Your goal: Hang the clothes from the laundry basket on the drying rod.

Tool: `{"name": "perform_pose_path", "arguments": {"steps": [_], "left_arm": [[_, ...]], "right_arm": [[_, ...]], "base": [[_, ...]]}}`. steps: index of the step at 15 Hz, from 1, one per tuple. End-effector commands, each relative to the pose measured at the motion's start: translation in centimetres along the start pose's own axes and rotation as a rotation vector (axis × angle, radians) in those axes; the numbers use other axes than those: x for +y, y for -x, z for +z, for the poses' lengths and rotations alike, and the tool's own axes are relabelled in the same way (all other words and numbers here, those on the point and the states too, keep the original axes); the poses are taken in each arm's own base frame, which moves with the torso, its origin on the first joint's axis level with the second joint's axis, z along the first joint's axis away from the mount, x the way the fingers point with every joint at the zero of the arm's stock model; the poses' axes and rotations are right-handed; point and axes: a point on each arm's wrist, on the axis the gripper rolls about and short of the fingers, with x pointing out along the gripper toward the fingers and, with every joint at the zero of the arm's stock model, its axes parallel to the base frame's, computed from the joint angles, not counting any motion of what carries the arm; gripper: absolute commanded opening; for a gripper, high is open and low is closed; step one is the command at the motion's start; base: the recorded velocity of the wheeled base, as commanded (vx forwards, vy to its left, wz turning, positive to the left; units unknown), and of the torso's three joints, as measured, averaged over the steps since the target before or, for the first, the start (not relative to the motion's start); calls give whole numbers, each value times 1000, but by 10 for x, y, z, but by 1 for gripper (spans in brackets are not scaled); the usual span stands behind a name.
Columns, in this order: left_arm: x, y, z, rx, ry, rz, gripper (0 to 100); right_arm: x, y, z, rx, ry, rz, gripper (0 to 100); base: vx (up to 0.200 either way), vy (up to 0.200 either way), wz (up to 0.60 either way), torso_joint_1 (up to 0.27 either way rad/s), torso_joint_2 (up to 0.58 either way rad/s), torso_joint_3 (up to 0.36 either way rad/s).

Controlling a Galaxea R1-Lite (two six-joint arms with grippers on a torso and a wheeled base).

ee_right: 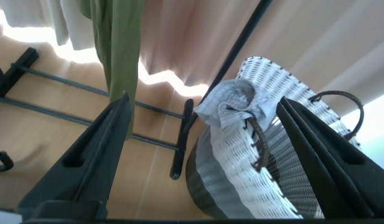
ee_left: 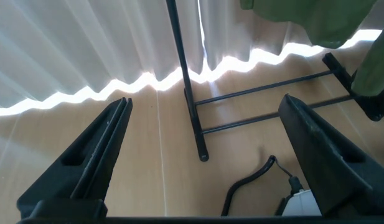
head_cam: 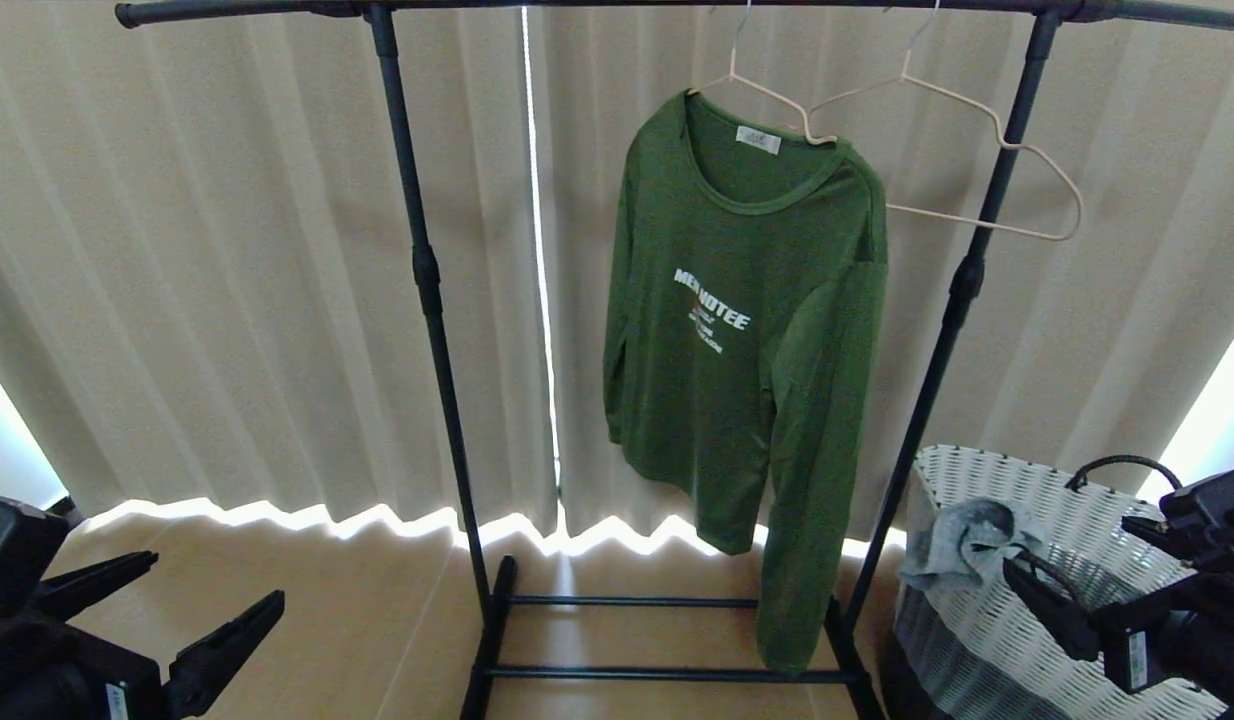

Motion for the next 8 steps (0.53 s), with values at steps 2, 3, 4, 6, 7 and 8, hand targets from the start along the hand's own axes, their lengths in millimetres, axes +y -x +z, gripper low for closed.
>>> {"name": "perform_pose_path", "arguments": {"steps": [2,3,4,6,7,8], "left_arm": [[0,2,0,-12,1,2,100],[0,5,1,-25,3,4,100],[0,5,1,-29,3,3,100],[0,5,1,-27,0,3,100],[0,5,1,-24,-12,4,100],[0,5,1,-24,-22,4,100]], "right_arm": [[0,0,0,4,2,3,100],[0,-1,-1,8,3,4,100],[1,-1,-1,10,3,5,100],[1,-1,-2,16,4,4,100],[1,-1,-2,18,4,5,100],[1,-1,-2,16,4,4,100]], "base": [[0,0,0,0,0,0],[0,0,0,0,0,0],[0,0,0,0,0,0],[0,0,0,0,0,0],[0,0,0,0,0,0],[0,0,0,0,0,0]]}}
